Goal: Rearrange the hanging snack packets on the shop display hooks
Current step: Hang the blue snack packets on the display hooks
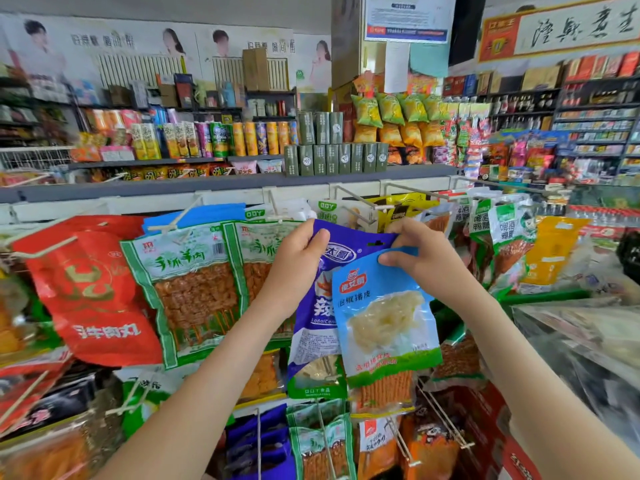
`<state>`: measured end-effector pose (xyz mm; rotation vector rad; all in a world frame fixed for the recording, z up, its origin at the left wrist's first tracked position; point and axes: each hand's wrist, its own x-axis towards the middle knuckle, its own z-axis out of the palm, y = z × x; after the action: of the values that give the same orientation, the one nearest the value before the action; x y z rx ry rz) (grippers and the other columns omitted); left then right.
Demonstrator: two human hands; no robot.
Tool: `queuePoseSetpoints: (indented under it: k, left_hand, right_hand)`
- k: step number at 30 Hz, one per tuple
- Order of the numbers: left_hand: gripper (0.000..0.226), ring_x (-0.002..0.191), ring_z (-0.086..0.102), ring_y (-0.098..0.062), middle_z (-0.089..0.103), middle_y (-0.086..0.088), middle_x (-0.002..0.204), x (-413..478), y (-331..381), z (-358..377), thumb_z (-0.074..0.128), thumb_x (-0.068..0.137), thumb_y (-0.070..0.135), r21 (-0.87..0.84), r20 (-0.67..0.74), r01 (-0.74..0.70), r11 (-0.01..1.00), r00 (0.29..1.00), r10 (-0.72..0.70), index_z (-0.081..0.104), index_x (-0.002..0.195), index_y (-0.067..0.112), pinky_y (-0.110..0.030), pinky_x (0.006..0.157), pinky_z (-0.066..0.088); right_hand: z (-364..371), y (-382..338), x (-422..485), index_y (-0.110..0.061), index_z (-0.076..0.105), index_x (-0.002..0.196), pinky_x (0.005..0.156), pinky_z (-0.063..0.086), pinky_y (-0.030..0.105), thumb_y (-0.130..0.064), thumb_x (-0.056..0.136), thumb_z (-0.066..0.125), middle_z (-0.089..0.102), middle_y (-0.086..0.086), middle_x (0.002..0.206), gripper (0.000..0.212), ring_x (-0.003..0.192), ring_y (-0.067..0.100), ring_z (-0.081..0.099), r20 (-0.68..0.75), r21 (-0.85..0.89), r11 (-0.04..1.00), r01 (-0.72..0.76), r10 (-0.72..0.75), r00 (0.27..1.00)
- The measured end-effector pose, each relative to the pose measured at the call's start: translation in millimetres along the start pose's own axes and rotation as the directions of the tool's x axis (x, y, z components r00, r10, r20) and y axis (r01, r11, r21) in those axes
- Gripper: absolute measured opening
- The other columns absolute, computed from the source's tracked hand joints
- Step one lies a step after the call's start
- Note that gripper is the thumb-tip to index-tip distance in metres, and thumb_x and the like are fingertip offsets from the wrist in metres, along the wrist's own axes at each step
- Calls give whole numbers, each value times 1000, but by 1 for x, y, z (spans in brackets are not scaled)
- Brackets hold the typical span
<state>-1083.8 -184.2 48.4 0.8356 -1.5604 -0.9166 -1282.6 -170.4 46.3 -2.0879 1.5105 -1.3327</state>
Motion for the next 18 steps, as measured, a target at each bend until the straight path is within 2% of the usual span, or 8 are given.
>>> queuePoseSetpoints:
  k: [2,4,7,9,11,13,15,18]
  left_hand:
    - [20,87,68,-15,72,4,88,-6,0,-5,42,99,19,-41,-16,16,999,1000,-17,60,92,22,-35,79,52]
    - [20,82,69,-18,71,-1,87,-11,-7,-8,42,99,21,-25,-77,23,999,997,-25,58,89,17,-38,73,53]
    - [24,76,66,-25,67,-13,84,-17,-26,-19,42,99,23,140,-215,10,990,976,21,54,87,7,-44,66,50]
    - [28,64,56,-24,58,-12,73,-23,-37,-31,41,100,21,233,-262,27,972,964,36,50,75,10,-39,59,40]
    - [35,53,38,-18,41,-5,59,-29,-43,-43,41,99,17,301,-283,51,952,958,38,39,64,14,-34,56,26]
    - [36,51,30,-18,32,-4,55,-32,-47,-54,40,99,17,364,-271,71,929,962,33,36,65,8,-33,55,19]
    - [36,52,33,-21,33,-9,55,-31,-50,-62,40,100,20,395,-205,56,917,978,29,40,70,0,-31,56,20]
    - [40,59,46,-38,44,-27,64,-26,-49,-68,39,100,28,376,-119,15,927,992,32,49,81,-6,-36,60,30]
  right_hand:
    - [2,-2,-7,-46,49,86,90,41,56,-20,83,68,65,-17,77,32,101,28,53,15,11,1000,25,-25,1000]
    - [6,-3,-13,-48,49,96,91,41,54,-20,83,67,66,-17,77,36,102,26,54,34,34,999,22,-23,999]
    - [12,-2,-24,-39,47,113,78,51,43,-13,85,65,64,-13,72,43,89,16,60,49,130,991,-10,4,999]
    - [12,0,-31,-33,55,103,72,51,37,-9,86,63,61,-9,73,31,85,13,61,72,152,988,-23,12,997]
    - [10,5,-34,-30,64,86,79,49,39,-9,87,61,59,-1,86,22,94,24,56,91,108,993,-50,40,995]
    - [9,9,-33,-29,65,77,78,47,31,-10,88,61,54,6,94,22,97,27,52,52,85,992,-97,93,994]
    - [8,7,-30,-32,62,75,71,42,19,-10,87,61,49,2,92,25,94,22,50,-48,67,992,-109,112,993]
    - [8,-1,-20,-32,61,77,72,42,22,-11,87,60,48,7,95,23,94,24,48,-185,66,994,-86,97,978]
